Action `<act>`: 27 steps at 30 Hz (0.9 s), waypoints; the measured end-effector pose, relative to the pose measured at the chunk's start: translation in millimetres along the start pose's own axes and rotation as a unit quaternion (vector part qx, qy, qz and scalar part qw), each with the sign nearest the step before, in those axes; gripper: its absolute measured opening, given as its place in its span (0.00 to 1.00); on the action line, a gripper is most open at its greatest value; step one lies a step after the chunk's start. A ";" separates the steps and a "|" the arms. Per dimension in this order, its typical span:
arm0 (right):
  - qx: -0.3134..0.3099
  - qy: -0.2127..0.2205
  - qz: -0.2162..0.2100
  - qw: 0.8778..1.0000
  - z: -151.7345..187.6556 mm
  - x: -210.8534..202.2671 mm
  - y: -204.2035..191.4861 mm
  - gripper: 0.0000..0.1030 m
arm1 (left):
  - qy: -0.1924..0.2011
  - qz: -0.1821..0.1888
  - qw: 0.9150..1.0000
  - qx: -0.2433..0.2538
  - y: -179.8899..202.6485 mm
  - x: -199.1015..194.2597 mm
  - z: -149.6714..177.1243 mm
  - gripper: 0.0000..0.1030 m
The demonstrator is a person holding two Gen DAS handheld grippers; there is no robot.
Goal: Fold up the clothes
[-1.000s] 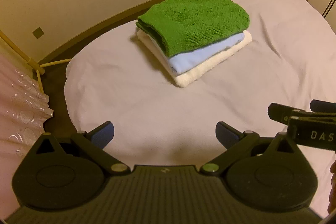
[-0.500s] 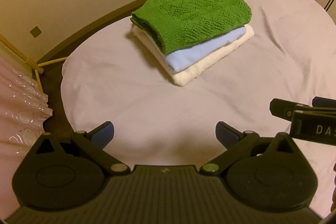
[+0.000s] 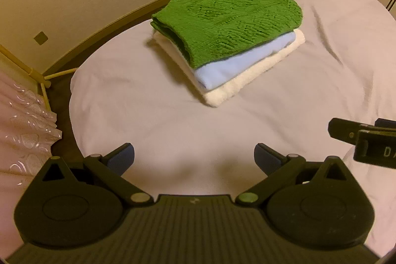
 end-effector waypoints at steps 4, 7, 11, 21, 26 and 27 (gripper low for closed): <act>-0.004 0.000 0.006 1.000 -3.2 4.5 -1.2 1.00 | 0.002 -0.005 1.000 -0.002 -3.3 5.1 -2.3 0.99; -0.008 0.000 0.006 1.000 -5.2 7.6 -3.8 1.00 | 0.000 -0.010 1.000 -0.005 -6.6 9.2 -4.7 0.99; -0.011 -0.002 0.004 1.000 -8.8 10.6 -7.0 1.00 | 0.002 -0.018 1.000 -0.010 -11.6 13.6 -8.3 0.99; -0.011 0.000 0.000 1.000 -15.4 9.1 -12.3 1.00 | 0.005 -0.030 0.999 -0.012 -20.1 17.3 -15.3 0.99; -0.012 0.005 -0.002 1.000 -13.2 1.6 -16.8 1.00 | 0.020 -0.034 0.999 -0.014 -23.8 8.8 -14.0 0.99; -0.013 0.007 -0.002 1.000 -12.3 -0.7 -18.0 1.00 | 0.022 -0.033 0.999 -0.014 -24.5 6.5 -13.9 0.99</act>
Point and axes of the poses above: each gripper's, at about its wrist camera, not at the fingertips, and x roughly the way its jaws point, y to its right, z to its underside, the point moved 2 cm from there along x, roughly the way its jaws point, and after that the axes turned 7 degrees about z, right-handed, at the moved point
